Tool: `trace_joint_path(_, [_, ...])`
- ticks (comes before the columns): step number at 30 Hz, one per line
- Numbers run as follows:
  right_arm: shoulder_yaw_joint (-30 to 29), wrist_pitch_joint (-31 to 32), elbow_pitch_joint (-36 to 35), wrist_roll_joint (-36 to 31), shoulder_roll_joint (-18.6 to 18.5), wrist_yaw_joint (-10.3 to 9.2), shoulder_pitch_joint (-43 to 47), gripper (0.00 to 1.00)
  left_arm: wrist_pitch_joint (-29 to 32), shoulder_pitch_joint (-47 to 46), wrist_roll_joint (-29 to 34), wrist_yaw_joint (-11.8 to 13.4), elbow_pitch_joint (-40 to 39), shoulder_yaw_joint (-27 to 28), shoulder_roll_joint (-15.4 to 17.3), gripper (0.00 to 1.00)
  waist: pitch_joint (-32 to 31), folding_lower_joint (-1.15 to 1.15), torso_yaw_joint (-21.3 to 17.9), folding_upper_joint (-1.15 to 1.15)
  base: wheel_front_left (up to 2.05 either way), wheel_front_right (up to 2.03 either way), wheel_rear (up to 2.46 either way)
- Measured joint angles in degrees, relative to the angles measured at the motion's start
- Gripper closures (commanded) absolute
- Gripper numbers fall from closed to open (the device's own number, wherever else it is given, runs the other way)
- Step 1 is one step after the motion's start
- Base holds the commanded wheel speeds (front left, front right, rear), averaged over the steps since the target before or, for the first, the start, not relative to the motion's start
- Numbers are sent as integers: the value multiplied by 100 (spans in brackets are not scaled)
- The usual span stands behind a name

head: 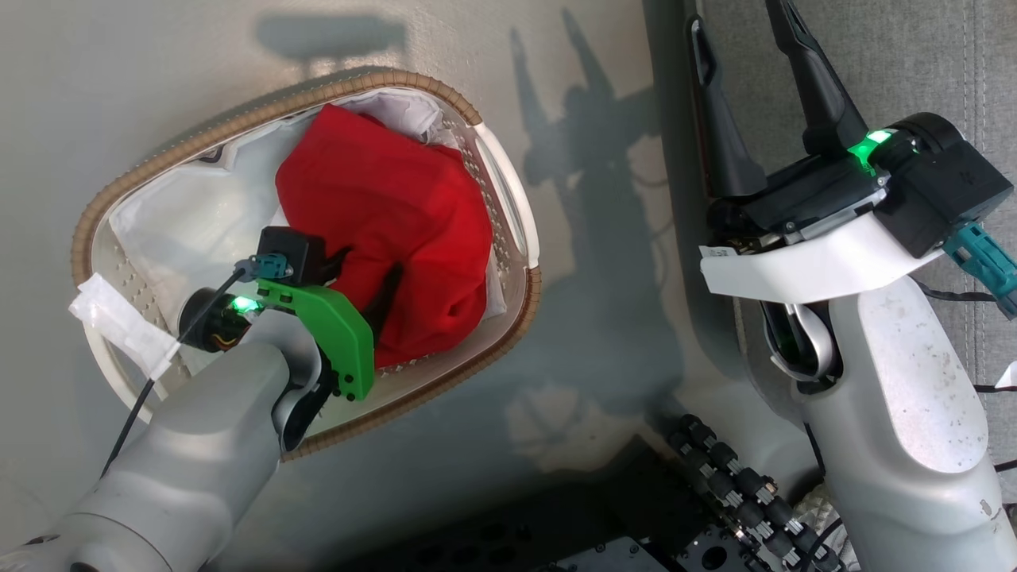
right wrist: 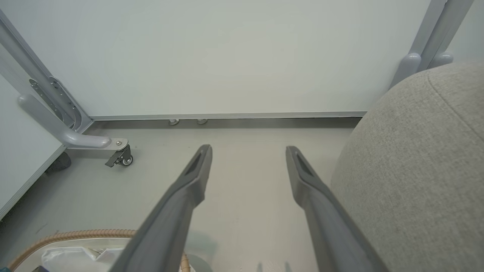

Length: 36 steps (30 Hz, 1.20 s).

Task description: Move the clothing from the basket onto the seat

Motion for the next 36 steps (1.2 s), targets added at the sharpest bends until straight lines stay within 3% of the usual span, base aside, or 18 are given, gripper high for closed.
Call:
trace_joint_path(1, [9, 0, 5, 8, 0, 0, -7, 0, 49, -14, -48, 0, 30, -90, 13, 0, -14, 0, -11, 0, 0, 0, 0])
trace_joint_path(2, [11, 0, 10, 22, 0, 0, -9, 0, 89, -15, -62, 0, 33, -123, 20, 25, -26, 0, -17, 0, 0, 0, 0])
trace_joint_path(3, [12, 0, 16, 24, 0, 0, -10, 0, 96, -15, -79, 0, 31, -163, 26, 81, -44, 0, -23, 0, 0, 0, 0])
trace_joint_path(4, [14, 0, 31, 30, 0, 0, -10, 0, 97, -14, -105, 0, 25, -192, 30, 100, -67, 0, -27, 0, 0, 0, 0])
trace_joint_path(12, [40, 0, 226, 35, 2, 0, 3, 0, -119, 287, -413, 0, -43, -278, 41, 100, -449, 0, -40, 0, 0, 0, 0])
trace_joint_path(25, [-76, 0, 786, -229, 5, 0, 497, 0, -492, 1026, -784, 0, -242, -256, -211, 100, -1663, 0, 232, 0, 0, 0, 0])
trace_joint_path(36, [-157, 0, 1156, -333, 5, 0, 1146, 0, -502, 1915, 80, 0, -924, 1151, -275, 100, -2895, -1, 552, 0, 0, 0, 0])
